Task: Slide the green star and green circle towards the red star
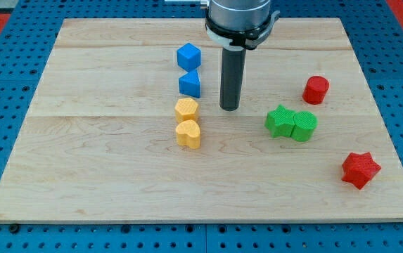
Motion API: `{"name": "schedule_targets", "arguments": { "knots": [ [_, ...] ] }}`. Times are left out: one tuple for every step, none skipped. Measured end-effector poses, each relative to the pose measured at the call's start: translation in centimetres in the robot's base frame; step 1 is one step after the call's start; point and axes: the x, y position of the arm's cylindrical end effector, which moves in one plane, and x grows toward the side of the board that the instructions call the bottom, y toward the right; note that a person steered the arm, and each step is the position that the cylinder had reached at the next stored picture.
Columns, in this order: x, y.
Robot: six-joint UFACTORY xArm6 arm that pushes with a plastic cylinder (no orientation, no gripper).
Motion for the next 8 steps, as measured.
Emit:
{"name": "schedule_targets", "arguments": {
  "knots": [
    [1.4, 0.1],
    [2.7, 2.7],
    [2.5, 3.2],
    [1.9, 4.7],
    [1.8, 9.2],
    [1.8, 9.9],
    [1.9, 9.9],
    [3.9, 10.8]
  ]
}}
